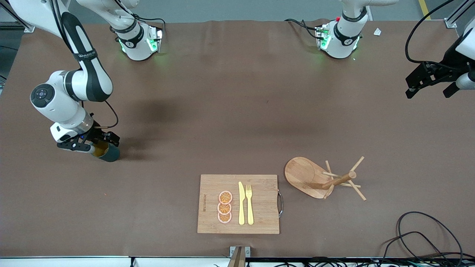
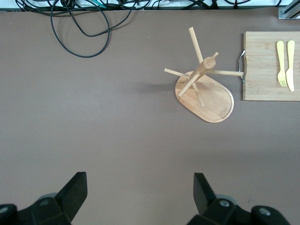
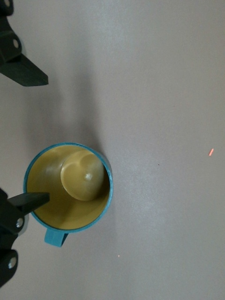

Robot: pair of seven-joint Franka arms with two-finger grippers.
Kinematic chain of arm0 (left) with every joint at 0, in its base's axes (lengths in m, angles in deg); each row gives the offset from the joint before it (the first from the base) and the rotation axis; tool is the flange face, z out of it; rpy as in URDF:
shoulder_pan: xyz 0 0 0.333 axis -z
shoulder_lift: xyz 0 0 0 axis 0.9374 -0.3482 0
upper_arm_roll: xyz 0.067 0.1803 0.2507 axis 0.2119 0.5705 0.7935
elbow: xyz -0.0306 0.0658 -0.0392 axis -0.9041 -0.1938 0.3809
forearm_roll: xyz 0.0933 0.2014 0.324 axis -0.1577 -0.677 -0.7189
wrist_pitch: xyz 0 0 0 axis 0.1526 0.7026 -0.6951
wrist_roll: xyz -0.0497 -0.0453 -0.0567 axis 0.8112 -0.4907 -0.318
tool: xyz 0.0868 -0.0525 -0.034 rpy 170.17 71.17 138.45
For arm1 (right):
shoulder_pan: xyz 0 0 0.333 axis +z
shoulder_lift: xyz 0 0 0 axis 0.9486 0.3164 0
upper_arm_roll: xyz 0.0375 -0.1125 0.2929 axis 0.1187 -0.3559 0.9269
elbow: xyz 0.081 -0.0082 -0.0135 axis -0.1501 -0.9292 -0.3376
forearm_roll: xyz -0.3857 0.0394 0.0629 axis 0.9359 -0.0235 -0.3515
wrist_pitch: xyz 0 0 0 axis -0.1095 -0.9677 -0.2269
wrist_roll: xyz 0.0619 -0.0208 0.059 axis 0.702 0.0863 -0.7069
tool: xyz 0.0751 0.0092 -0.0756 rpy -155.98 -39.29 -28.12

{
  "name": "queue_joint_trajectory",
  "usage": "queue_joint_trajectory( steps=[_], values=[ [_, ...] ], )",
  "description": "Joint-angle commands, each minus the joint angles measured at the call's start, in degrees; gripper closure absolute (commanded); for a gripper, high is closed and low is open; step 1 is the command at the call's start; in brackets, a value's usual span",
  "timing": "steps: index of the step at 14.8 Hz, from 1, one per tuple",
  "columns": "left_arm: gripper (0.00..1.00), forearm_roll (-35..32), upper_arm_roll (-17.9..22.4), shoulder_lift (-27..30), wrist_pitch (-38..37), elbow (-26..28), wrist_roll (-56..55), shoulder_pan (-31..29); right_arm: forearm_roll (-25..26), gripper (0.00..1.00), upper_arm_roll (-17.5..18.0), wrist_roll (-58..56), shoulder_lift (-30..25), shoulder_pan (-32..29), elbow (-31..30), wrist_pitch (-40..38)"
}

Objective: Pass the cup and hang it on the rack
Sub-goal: 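Close the right gripper on the teal mug's rim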

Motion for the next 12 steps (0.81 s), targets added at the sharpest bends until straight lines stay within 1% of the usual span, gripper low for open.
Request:
queue_joint_trajectory(
  steps=[1,4,7,10,12],
  values=[
    [0.0,-0.9,-0.3,-0.4,-1.0,-1.2,-0.6,0.0,-0.8,0.01,0.1,0.7,0.8,0.1,-0.2,0.8],
    [0.0,-0.9,-0.3,-0.4,-1.0,-1.2,-0.5,-0.4,-0.8,0.02,0.1,0.6,2.0,-0.2,1.3,0.1],
    [0.0,-0.9,-0.3,-0.4,-1.0,-1.2,-0.5,-0.3,-0.8,0.02,0.1,0.7,2.0,-0.2,2.1,-0.4],
    [0.0,-0.9,-0.3,-0.4,-1.0,-1.2,-0.5,-0.2,-0.7,0.02,0.1,1.6,2.0,-0.4,4.9,-4.3],
    [0.0,-0.9,-0.3,-0.4,-1.0,-1.2,-0.5,-0.3,-0.7,0.02,0.1,1.7,2.1,-0.2,4.9,-4.2]
  ],
)
